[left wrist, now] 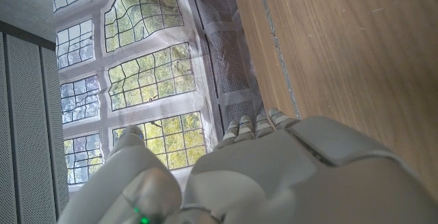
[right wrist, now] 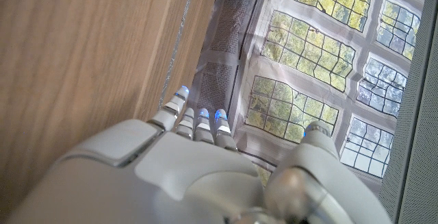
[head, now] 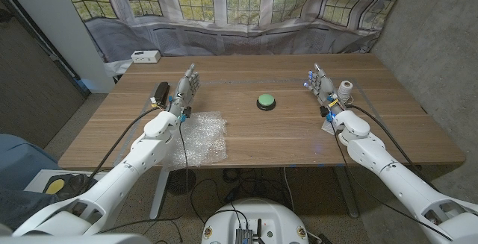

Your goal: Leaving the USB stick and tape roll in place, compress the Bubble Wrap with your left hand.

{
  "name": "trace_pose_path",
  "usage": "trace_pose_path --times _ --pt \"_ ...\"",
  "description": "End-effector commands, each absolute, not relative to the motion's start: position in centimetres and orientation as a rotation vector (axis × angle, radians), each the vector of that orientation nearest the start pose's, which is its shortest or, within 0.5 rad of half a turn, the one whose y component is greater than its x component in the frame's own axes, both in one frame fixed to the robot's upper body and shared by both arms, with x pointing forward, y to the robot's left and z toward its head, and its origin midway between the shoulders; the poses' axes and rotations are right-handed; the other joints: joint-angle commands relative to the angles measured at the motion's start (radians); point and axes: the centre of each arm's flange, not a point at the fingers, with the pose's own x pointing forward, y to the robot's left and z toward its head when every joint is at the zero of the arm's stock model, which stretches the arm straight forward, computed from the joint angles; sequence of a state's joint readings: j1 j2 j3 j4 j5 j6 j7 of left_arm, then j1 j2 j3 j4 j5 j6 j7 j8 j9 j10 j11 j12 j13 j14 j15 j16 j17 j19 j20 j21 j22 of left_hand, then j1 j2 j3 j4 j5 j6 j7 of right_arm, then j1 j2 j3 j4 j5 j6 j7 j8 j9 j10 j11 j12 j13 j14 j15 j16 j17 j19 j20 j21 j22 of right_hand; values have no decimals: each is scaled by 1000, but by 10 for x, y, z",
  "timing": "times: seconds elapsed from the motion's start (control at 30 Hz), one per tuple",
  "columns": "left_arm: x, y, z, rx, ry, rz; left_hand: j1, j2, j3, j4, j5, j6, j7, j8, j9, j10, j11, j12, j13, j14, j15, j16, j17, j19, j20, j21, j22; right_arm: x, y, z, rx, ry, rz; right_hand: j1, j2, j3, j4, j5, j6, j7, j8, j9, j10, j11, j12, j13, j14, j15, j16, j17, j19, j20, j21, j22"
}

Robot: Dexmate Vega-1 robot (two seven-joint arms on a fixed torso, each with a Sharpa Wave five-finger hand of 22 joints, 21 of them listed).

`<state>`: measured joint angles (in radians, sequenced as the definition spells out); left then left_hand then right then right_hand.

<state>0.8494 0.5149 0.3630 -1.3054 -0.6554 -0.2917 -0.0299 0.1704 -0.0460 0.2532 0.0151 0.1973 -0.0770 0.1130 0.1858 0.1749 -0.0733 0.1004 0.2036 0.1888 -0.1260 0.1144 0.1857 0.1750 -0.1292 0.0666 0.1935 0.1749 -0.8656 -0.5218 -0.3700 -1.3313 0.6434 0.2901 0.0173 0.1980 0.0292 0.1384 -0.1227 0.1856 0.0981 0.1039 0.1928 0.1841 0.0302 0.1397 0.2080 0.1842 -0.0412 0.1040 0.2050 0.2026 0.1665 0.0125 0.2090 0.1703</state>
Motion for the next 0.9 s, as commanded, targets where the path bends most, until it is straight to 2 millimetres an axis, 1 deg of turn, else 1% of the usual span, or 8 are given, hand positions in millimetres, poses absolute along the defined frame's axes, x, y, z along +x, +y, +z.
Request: trace_pose_path --times 0.03,0.3,0.4,0.47,0.53,0.6,0.7,0.9 --pt "643 297 -27 -37 -605 -205 8 0 6 -1 7 1 12 7 2 1 8 7 3 -5 0 7 5 -6 3 4 4 636 -288 -37 16 -615 205 10 1 9 0 7 -3 5 4 1 0 6 5 5 4 6 5 4 10 2 4 3" --pt "637 302 -23 -17 -625 -200 11 4 6 -5 7 25 10 13 3 26 4 16 3 21 -2 13 5 2 13 7 3 628 -288 -34 -6 -632 187 13 1 10 -2 7 -1 -4 4 2 2 4 4 5 8 5 5 4 15 3 4 3" --pt "633 305 -23 -27 -647 -185 16 6 6 -9 6 50 11 20 3 53 5 25 3 49 5 20 5 19 25 12 3 628 -288 -35 -10 -629 192 13 1 10 -2 7 0 -6 4 2 3 3 4 5 9 4 5 4 16 3 4 3" --pt "631 308 -22 -31 -663 -181 22 9 7 -15 5 77 7 25 3 76 4 31 3 72 4 23 4 47 32 20 3 628 -287 -35 -8 -630 189 14 1 10 -2 6 1 -6 4 2 4 4 4 5 9 4 5 4 16 3 4 3" --pt "629 311 -20 -35 -681 -171 33 13 9 -25 4 118 6 31 3 115 -1 41 3 106 -4 26 4 92 23 30 4 628 -286 -34 -3 -630 190 14 1 10 -2 6 1 -6 4 2 5 4 4 5 9 4 5 3 16 3 4 3" --pt "627 314 -18 -37 -693 -170 37 15 10 -29 3 136 2 33 3 134 -2 45 3 127 -12 29 4 111 22 34 4 628 -285 -34 -7 -633 192 14 1 11 -3 6 2 -6 4 2 4 4 3 5 9 4 5 3 16 3 3 3" --pt "625 316 -15 -24 -699 -183 40 15 10 -32 2 152 3 34 3 152 0 49 3 140 -13 29 4 128 17 37 4 628 -284 -33 -14 -639 199 15 2 11 -3 6 -2 -2 3 2 3 3 3 5 8 4 4 3 15 4 2 3" --pt "622 314 -11 9 -702 -197 43 16 10 -35 1 161 6 33 3 158 0 49 3 153 -11 30 4 137 16 37 4 626 -284 -31 -14 -649 198 13 0 10 -3 6 -13 9 -2 2 2 1 1 5 9 4 4 4 16 4 1 3"
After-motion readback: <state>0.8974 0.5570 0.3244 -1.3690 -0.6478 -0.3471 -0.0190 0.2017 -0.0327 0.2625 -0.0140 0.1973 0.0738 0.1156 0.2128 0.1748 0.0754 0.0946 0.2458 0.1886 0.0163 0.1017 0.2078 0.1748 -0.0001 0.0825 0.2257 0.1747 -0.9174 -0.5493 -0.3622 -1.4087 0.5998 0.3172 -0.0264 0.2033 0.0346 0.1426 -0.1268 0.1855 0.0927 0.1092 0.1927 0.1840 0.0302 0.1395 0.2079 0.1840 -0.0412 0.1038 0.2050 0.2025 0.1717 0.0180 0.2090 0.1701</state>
